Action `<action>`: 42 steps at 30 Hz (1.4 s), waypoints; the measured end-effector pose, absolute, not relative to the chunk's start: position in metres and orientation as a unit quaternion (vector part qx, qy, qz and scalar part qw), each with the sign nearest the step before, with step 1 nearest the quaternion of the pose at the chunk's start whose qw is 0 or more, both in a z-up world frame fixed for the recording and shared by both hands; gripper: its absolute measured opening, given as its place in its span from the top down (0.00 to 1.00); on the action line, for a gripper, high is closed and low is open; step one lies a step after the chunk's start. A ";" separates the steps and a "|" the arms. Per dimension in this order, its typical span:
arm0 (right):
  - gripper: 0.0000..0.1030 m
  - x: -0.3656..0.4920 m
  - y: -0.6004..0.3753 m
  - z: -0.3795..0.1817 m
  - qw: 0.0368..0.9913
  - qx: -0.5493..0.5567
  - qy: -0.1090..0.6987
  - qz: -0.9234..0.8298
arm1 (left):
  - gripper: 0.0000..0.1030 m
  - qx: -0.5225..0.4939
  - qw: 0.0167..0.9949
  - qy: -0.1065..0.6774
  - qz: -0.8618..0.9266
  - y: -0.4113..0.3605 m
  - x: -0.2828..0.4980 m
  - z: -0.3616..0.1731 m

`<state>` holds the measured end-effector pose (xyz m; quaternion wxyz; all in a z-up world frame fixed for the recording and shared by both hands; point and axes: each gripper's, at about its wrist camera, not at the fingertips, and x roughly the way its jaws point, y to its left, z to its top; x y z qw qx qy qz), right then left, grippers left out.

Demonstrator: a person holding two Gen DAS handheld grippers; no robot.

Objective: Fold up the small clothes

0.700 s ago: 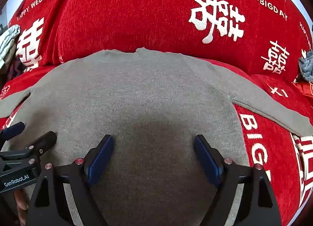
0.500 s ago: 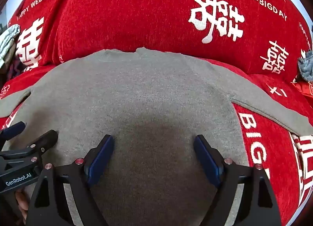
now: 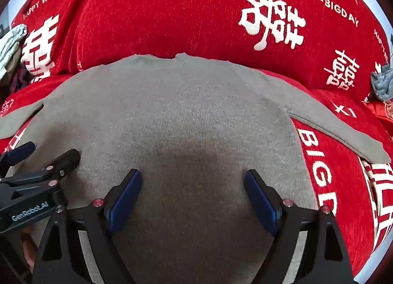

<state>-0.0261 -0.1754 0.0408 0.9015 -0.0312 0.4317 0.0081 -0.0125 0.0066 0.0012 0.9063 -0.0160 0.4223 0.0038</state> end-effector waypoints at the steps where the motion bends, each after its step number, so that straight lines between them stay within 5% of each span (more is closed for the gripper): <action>1: 0.15 -0.027 -0.175 0.040 0.903 -0.030 0.429 0.009 | 0.01 -0.012 0.906 0.424 0.006 0.005 -0.012 0.001; 31: 0.14 -0.031 -0.174 0.041 0.907 -0.036 0.419 0.008 | 0.00 -0.007 0.907 0.421 0.020 -0.001 -0.011 0.000; 42: 0.13 -0.016 -0.175 0.048 0.877 -0.044 0.478 0.024 | 0.01 -0.016 0.874 0.486 0.014 0.002 0.005 0.005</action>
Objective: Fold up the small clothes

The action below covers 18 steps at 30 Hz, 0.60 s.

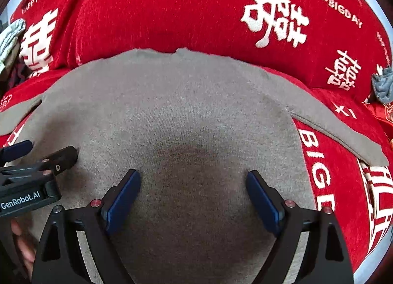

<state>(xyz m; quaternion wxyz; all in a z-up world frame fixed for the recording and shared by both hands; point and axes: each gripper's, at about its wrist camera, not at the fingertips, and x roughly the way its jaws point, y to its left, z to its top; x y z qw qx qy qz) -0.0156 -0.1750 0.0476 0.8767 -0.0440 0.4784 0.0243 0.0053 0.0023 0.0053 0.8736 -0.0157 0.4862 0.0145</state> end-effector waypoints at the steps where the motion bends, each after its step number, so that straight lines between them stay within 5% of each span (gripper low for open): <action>1: 0.13 -0.013 -0.176 0.048 0.871 -0.045 0.489 0.029 | 0.01 -0.010 0.869 0.494 0.013 0.001 0.007 0.005; 6: 0.12 0.000 -0.185 0.057 0.839 -0.028 0.542 0.049 | 0.01 -0.010 0.852 0.523 0.005 0.003 0.012 0.008; 18: 0.12 -0.004 -0.180 0.095 0.864 -0.046 0.498 0.048 | 0.01 -0.015 0.866 0.500 0.019 0.000 0.009 0.037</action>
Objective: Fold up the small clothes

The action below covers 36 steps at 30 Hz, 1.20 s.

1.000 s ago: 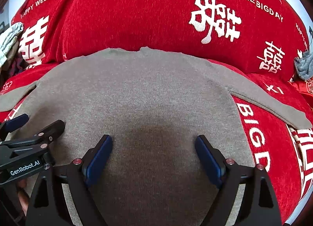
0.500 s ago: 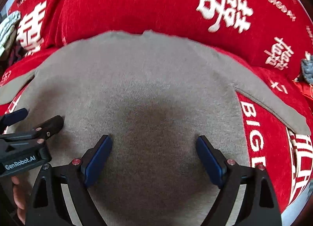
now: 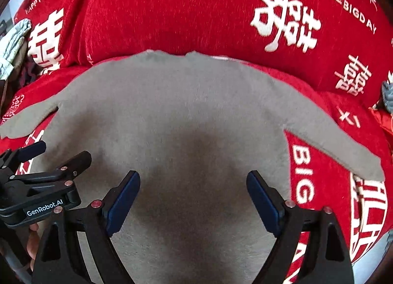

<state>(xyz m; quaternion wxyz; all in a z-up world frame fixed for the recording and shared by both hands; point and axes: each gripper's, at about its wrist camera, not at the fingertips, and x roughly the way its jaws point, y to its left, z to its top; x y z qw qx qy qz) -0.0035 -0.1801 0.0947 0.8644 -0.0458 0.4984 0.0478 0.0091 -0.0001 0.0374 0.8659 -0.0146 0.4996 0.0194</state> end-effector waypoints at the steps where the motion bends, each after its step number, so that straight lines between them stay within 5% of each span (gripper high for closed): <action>1: 0.12 -0.003 -0.181 0.097 0.866 -0.049 0.495 0.046 | 0.01 -0.016 0.866 0.499 0.021 -0.001 0.010 0.039; 36: 0.12 0.008 -0.339 0.108 0.886 0.065 0.455 -0.056 | 0.01 0.059 0.876 0.479 -0.020 -0.137 0.051 0.076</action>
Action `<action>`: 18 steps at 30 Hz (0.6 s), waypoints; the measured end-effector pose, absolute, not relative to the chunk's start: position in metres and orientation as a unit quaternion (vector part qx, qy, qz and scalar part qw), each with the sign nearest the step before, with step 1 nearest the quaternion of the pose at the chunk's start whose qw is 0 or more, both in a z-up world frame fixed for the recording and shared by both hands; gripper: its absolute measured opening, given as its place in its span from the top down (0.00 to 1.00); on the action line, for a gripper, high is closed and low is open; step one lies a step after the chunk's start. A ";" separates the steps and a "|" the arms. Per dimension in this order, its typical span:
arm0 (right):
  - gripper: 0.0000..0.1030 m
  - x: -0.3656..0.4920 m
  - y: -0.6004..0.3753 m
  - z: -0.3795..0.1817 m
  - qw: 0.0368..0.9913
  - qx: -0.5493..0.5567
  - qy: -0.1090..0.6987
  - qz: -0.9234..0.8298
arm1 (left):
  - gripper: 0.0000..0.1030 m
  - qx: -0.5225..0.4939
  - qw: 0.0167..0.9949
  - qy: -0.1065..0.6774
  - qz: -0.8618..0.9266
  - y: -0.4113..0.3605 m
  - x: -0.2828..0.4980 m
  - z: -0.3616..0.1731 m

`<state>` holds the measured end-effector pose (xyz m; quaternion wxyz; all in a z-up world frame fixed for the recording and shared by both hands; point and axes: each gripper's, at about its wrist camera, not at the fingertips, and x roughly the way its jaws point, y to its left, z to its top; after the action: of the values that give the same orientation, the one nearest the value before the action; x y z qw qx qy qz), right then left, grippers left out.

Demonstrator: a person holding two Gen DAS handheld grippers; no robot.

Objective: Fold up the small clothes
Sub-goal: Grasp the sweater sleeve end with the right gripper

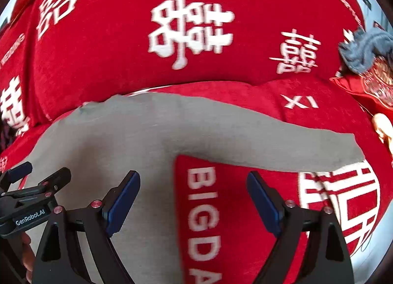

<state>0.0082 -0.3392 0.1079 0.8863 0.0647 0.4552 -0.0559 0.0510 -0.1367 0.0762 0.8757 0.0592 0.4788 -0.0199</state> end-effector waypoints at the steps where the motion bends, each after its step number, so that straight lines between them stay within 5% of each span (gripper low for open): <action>1: 0.12 0.008 -0.347 0.106 0.886 0.067 0.454 -0.060 | 0.01 0.062 0.875 0.479 -0.024 -0.145 0.052 0.076; 18: 0.13 -0.008 -0.526 0.093 0.858 0.129 0.455 -0.201 | 0.01 0.102 0.857 0.500 -0.072 -0.253 0.071 0.058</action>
<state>-0.0076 -0.5256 0.0928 0.8578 0.1294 0.4548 -0.2012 0.0707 -0.2526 0.0583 0.8568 0.1019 0.5004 -0.0723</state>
